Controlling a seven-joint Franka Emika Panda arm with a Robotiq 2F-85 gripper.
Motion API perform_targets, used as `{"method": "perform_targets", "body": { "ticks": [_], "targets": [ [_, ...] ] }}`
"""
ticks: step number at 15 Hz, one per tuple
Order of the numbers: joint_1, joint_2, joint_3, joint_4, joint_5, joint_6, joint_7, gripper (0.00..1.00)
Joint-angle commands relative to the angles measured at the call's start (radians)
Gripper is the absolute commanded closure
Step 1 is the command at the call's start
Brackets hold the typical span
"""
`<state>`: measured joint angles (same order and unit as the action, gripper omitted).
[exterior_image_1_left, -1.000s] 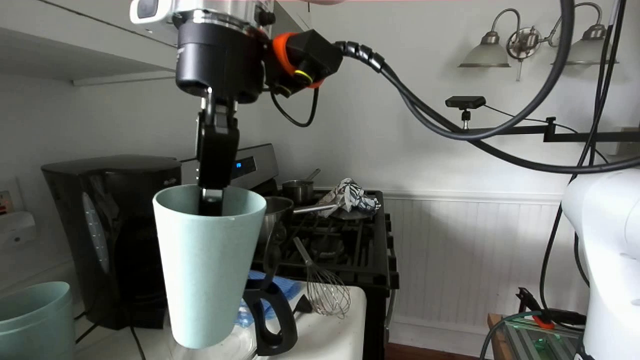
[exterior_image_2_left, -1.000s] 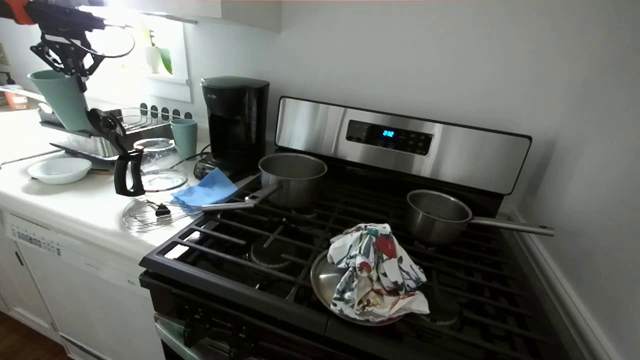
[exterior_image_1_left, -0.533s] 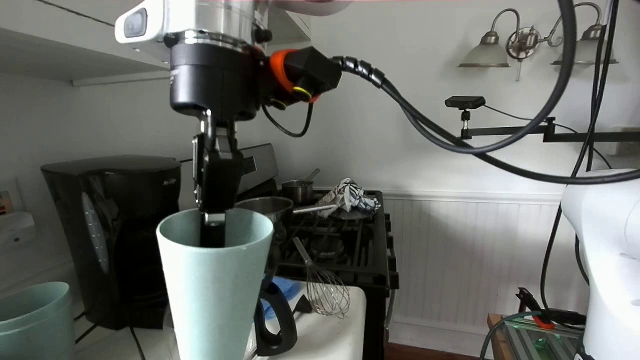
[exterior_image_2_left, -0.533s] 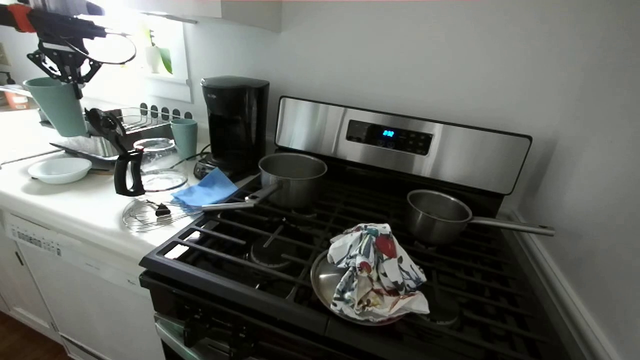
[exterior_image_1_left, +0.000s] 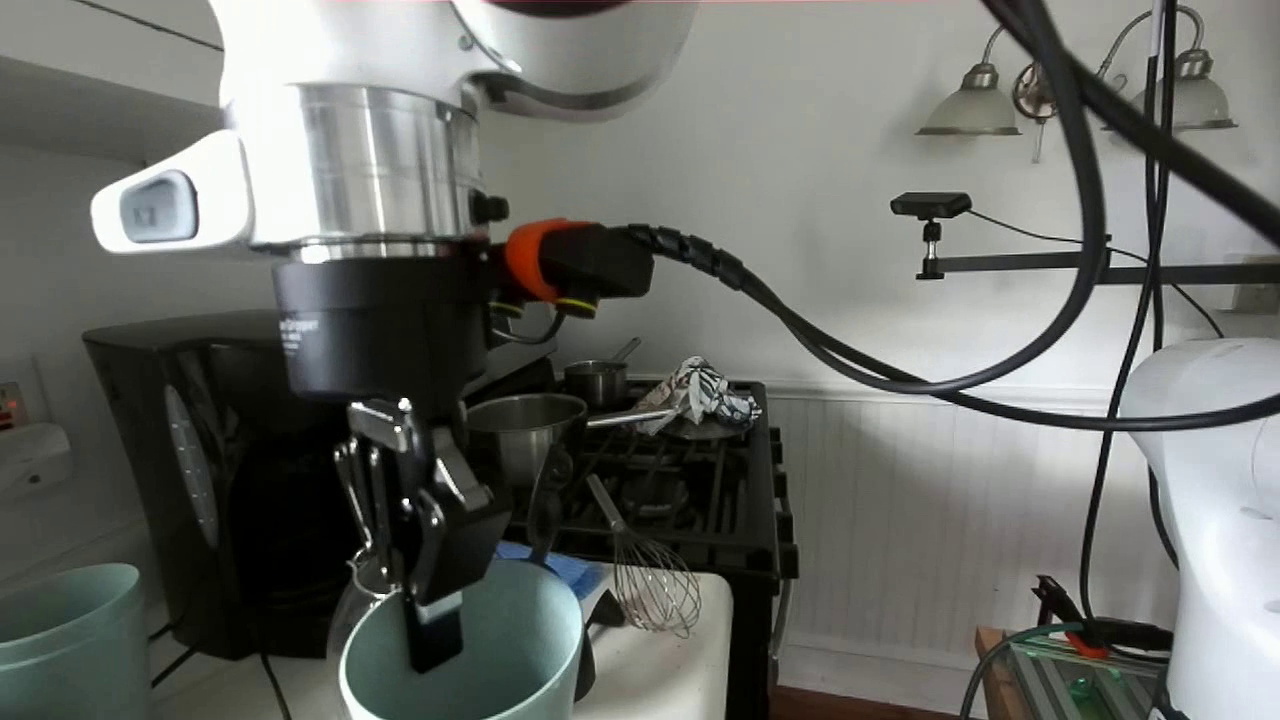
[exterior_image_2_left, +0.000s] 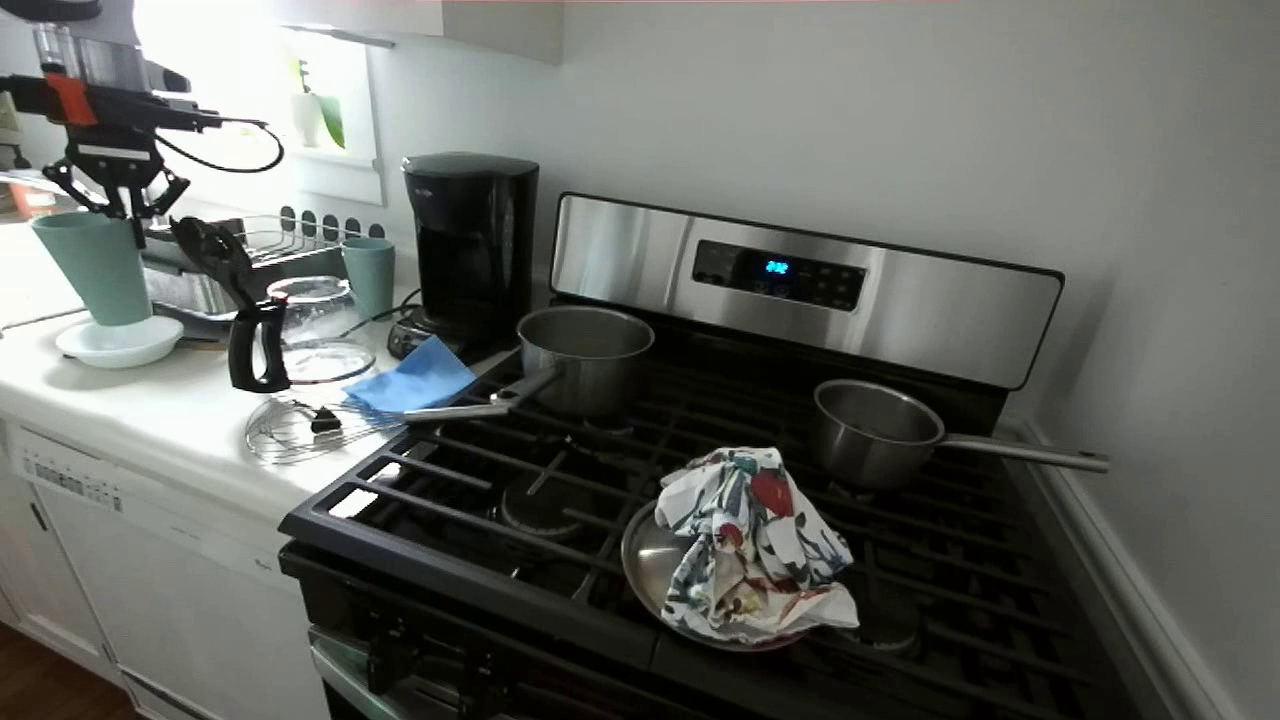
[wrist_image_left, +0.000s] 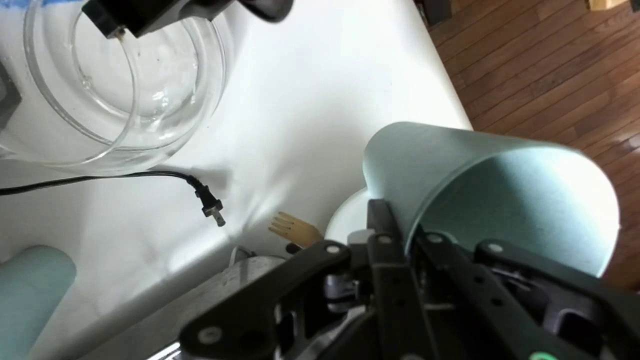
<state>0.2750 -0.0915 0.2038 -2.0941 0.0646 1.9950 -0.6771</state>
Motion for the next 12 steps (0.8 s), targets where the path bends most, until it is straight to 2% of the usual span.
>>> {"method": "perform_targets", "body": {
  "ticks": [1, 4, 9, 12],
  "targets": [
    [0.001, 0.038, 0.022, 0.000, -0.072, 0.018, -0.063, 0.99],
    [0.000, 0.056, 0.034, -0.019, -0.112, 0.070, -0.110, 0.99],
    [0.005, 0.081, 0.054, -0.044, -0.115, 0.131, -0.175, 0.99],
    [0.002, 0.091, 0.062, -0.065, -0.167, 0.162, -0.168, 0.99]
  ]
}}
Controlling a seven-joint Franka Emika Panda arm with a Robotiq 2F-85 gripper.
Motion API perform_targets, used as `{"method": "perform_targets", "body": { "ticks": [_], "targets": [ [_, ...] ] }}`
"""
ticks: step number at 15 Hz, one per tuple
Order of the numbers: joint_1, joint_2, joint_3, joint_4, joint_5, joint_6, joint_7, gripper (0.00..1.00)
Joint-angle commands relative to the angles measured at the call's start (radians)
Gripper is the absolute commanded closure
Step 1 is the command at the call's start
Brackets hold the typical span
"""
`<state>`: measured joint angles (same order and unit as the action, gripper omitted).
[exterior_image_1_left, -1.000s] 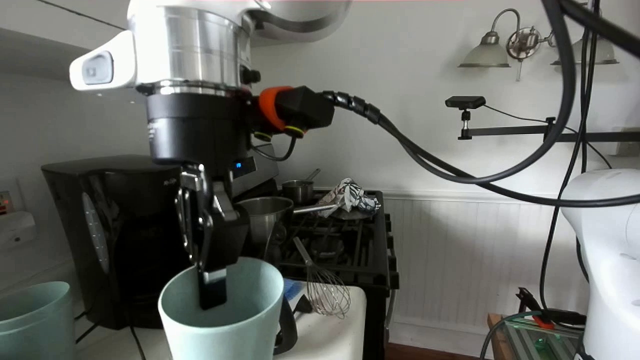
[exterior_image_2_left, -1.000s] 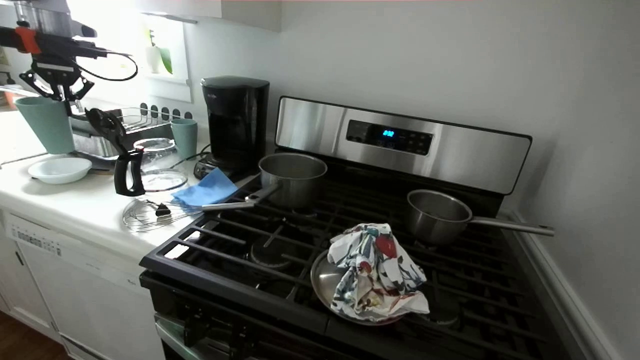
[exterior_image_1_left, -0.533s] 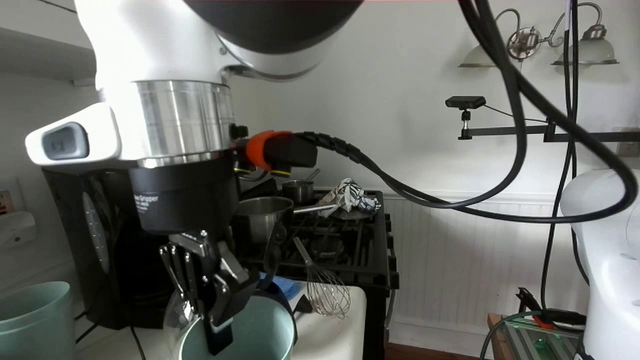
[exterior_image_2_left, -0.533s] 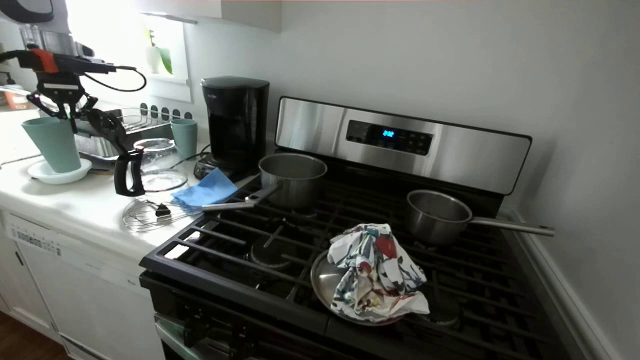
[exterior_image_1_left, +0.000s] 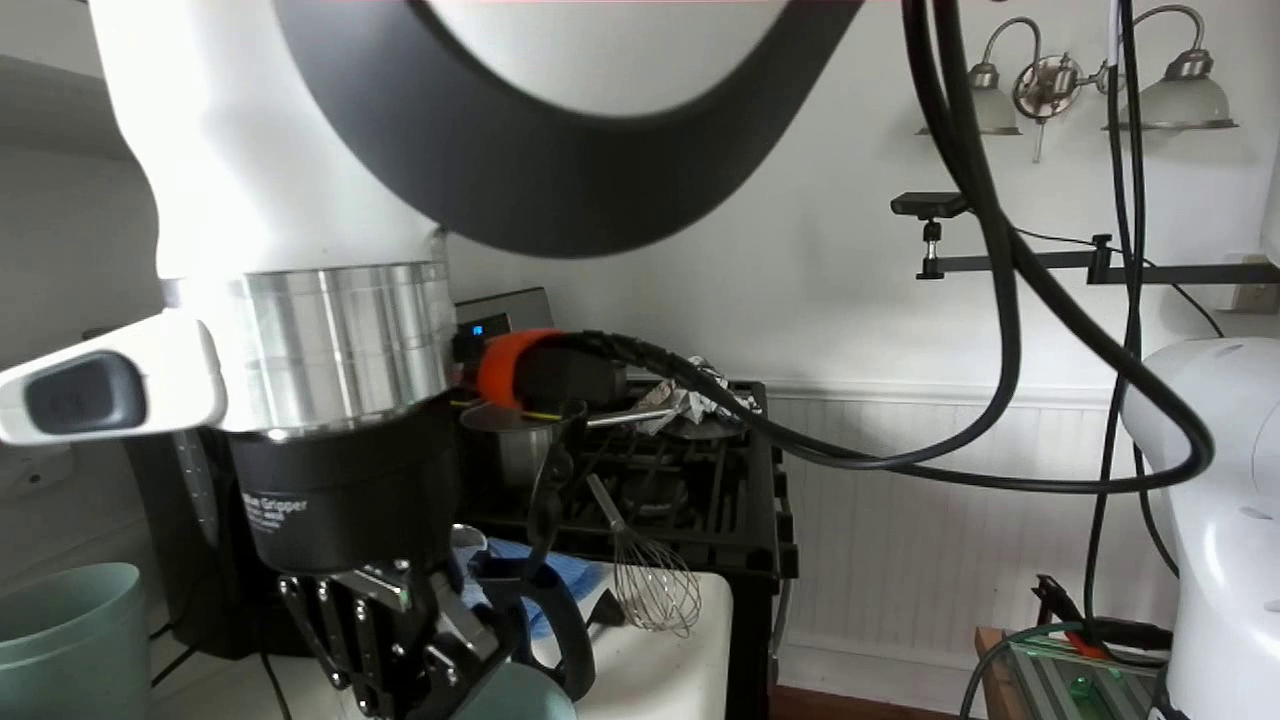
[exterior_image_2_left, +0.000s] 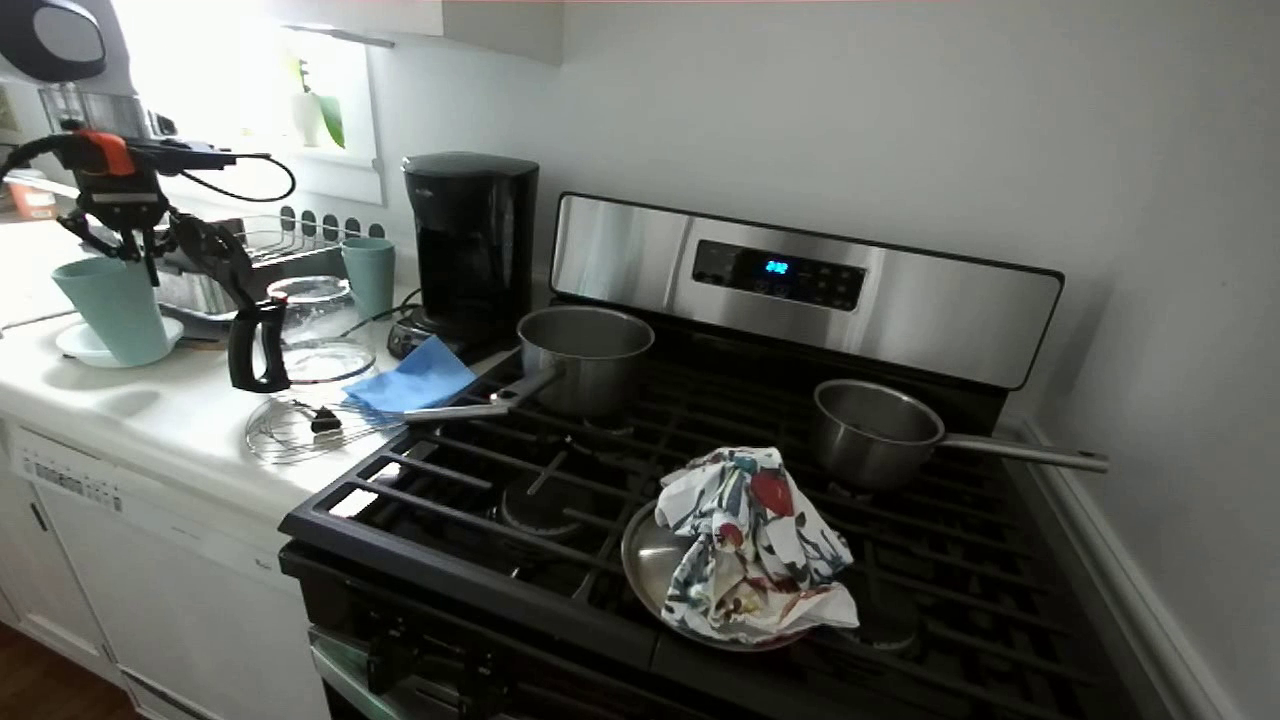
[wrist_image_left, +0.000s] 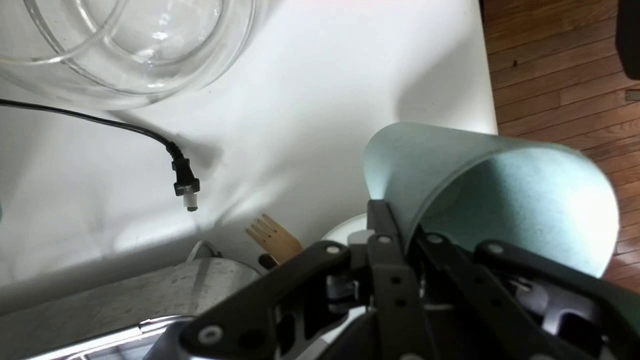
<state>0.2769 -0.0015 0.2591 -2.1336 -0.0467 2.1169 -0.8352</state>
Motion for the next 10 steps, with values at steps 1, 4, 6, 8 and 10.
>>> {"method": "perform_targets", "body": {
  "ticks": [1, 4, 6, 8, 10],
  "targets": [
    [0.000, 0.005, 0.008, -0.033, -0.064, 0.049, -0.011, 0.99],
    [0.000, 0.022, 0.011, -0.049, -0.066, 0.065, -0.021, 0.99],
    [-0.003, 0.031, 0.010, -0.058, -0.069, 0.080, -0.016, 0.99],
    [-0.004, 0.041, 0.010, -0.065, -0.070, 0.091, -0.016, 0.99],
    [-0.005, 0.045, 0.010, -0.070, -0.069, 0.103, -0.018, 0.99]
  ]
}}
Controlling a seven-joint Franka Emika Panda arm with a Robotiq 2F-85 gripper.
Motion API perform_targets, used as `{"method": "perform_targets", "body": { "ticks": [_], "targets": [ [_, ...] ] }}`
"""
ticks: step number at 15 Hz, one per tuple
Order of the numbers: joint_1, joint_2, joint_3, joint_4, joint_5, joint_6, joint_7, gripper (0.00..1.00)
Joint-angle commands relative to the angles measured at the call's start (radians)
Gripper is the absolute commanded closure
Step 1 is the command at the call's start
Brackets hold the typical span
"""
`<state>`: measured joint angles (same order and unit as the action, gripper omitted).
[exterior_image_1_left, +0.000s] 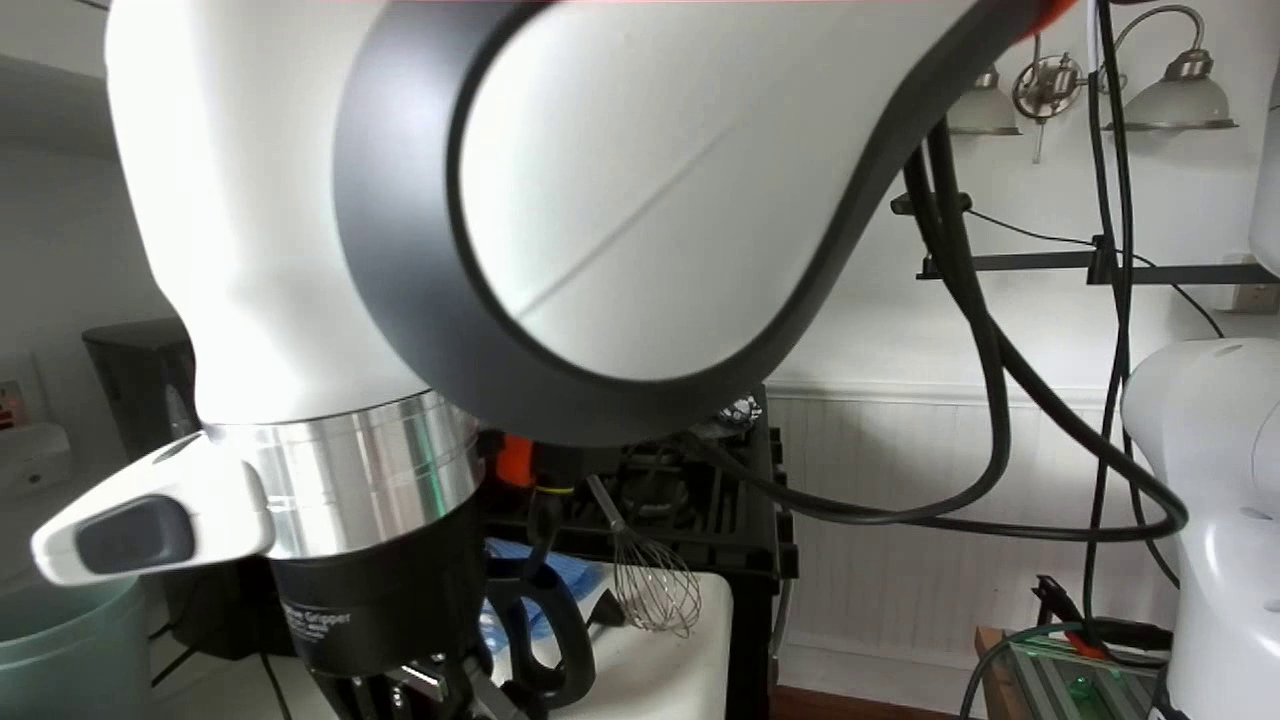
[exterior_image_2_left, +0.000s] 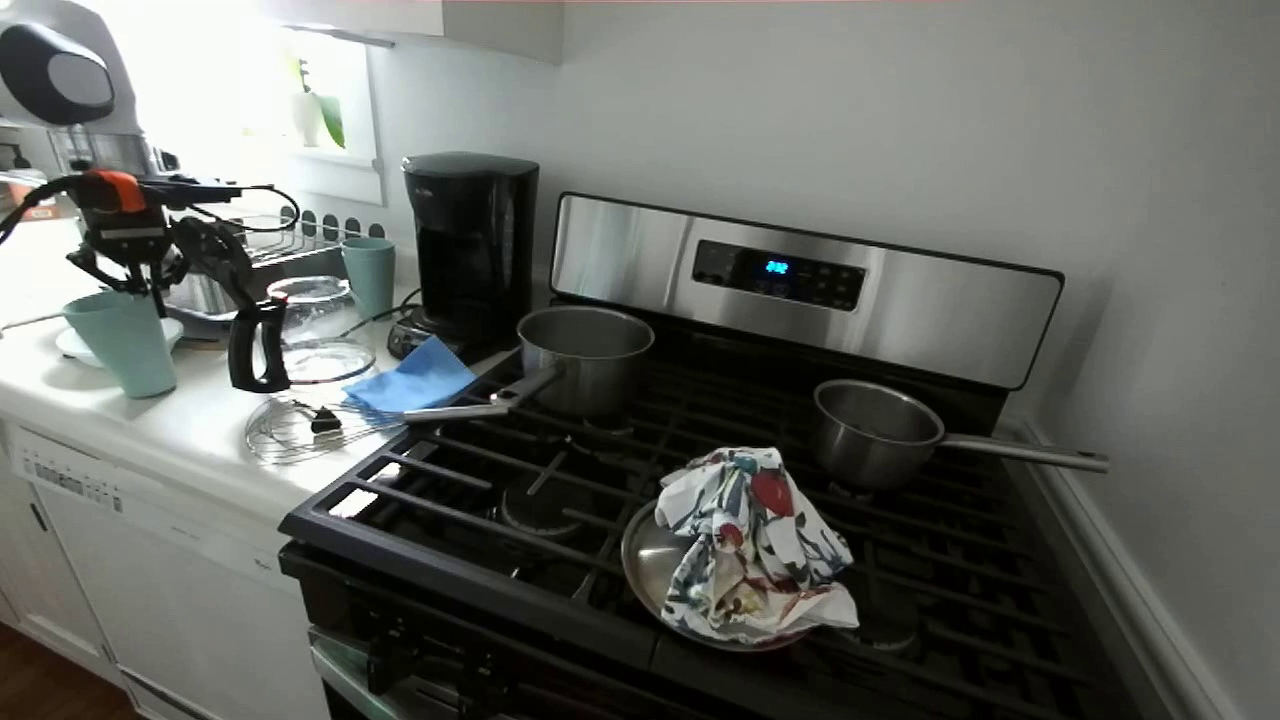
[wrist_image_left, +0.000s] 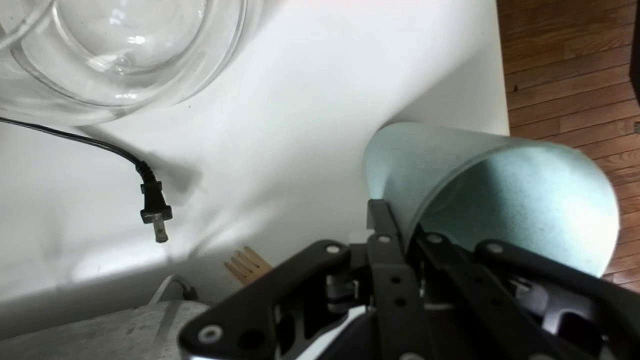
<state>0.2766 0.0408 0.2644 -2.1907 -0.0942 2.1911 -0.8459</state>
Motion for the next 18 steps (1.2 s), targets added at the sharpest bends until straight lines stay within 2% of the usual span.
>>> {"method": "perform_targets", "body": {
  "ticks": [1, 5, 6, 9, 14, 17, 18],
  "targets": [
    [-0.005, 0.001, 0.005, -0.011, -0.020, 0.027, -0.007, 0.99],
    [-0.009, 0.003, 0.001, -0.014, -0.021, 0.027, -0.010, 0.99],
    [-0.009, 0.001, 0.001, -0.015, -0.023, 0.030, -0.002, 0.73],
    [-0.015, -0.017, -0.005, -0.023, -0.012, 0.043, 0.018, 0.57],
    [-0.033, -0.073, -0.017, -0.028, 0.029, 0.059, 0.005, 0.23],
    [-0.037, -0.099, -0.028, -0.008, 0.101, 0.025, -0.014, 0.02],
    [-0.037, -0.109, -0.032, -0.004, 0.119, 0.011, -0.006, 0.00]
  ]
}}
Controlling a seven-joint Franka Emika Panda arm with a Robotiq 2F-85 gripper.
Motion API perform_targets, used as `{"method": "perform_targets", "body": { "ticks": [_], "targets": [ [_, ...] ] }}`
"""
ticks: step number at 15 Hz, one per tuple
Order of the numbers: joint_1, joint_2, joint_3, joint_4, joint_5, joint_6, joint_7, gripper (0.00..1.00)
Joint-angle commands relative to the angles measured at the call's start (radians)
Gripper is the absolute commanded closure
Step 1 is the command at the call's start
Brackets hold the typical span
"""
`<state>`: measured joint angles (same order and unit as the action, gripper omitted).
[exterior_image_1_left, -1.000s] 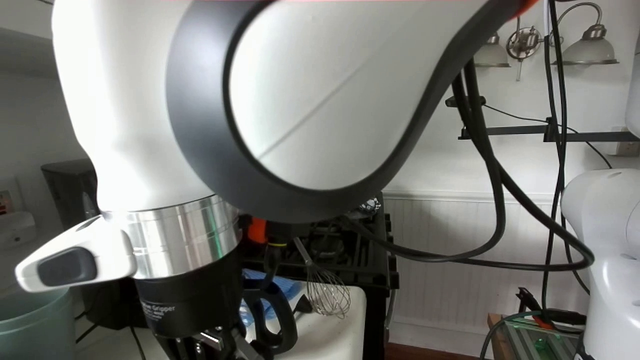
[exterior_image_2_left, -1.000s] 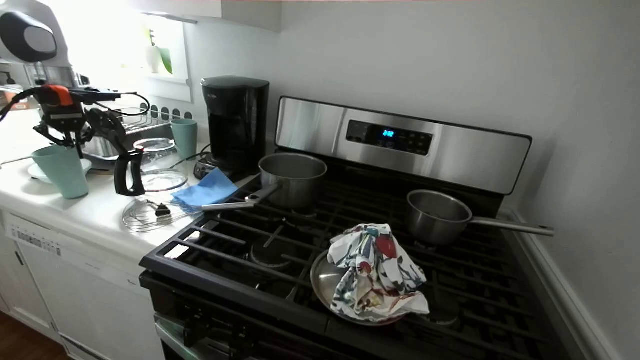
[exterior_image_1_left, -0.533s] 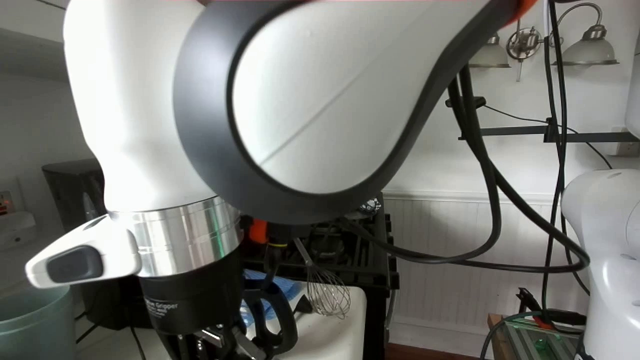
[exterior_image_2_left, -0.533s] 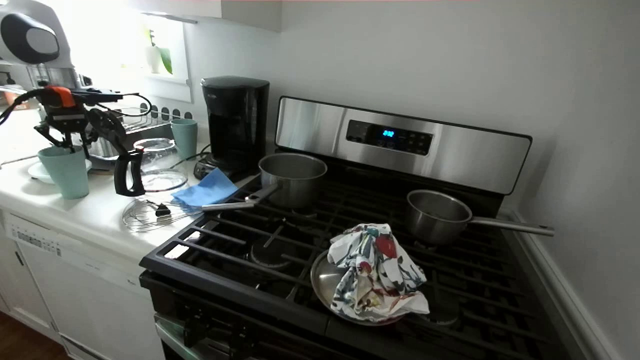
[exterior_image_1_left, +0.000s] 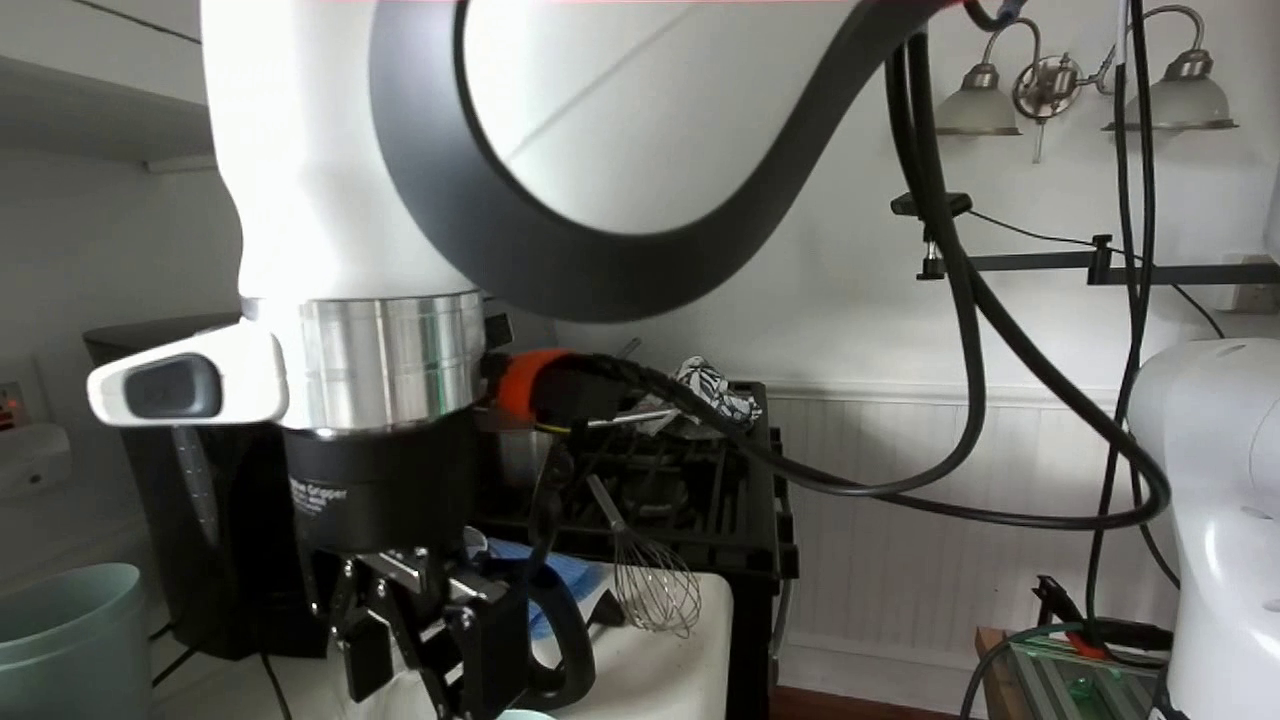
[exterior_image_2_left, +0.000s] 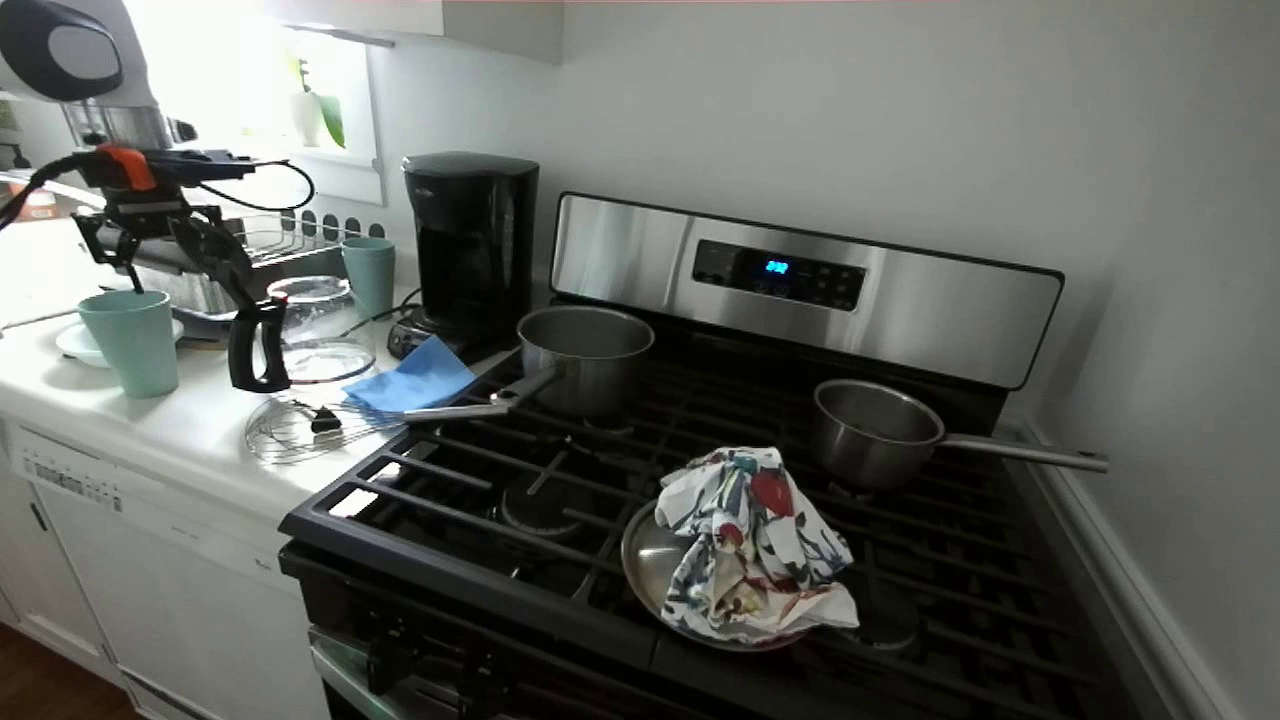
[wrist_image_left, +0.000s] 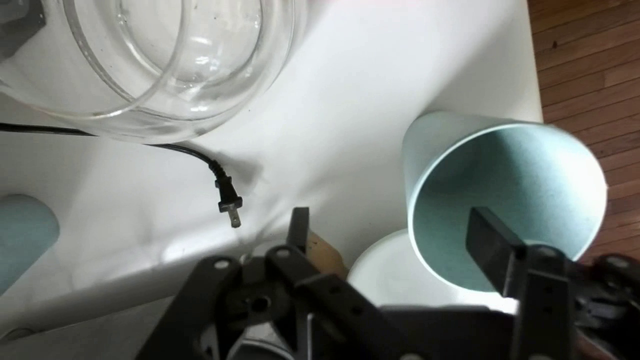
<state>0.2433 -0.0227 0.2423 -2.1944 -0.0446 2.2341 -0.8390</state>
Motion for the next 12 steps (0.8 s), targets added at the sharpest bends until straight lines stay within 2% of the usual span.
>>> {"method": "perform_targets", "body": {
  "ticks": [1, 4, 6, 10, 12],
  "targets": [
    [-0.004, -0.060, -0.014, 0.008, 0.089, -0.060, 0.003, 0.00],
    [-0.007, -0.106, -0.028, 0.022, 0.101, -0.120, 0.078, 0.00],
    [-0.012, -0.140, -0.033, 0.033, 0.072, -0.162, 0.178, 0.00],
    [-0.013, -0.212, -0.047, 0.038, 0.062, -0.197, 0.321, 0.00],
    [-0.020, -0.253, -0.044, 0.028, 0.020, -0.202, 0.431, 0.00]
  ]
}}
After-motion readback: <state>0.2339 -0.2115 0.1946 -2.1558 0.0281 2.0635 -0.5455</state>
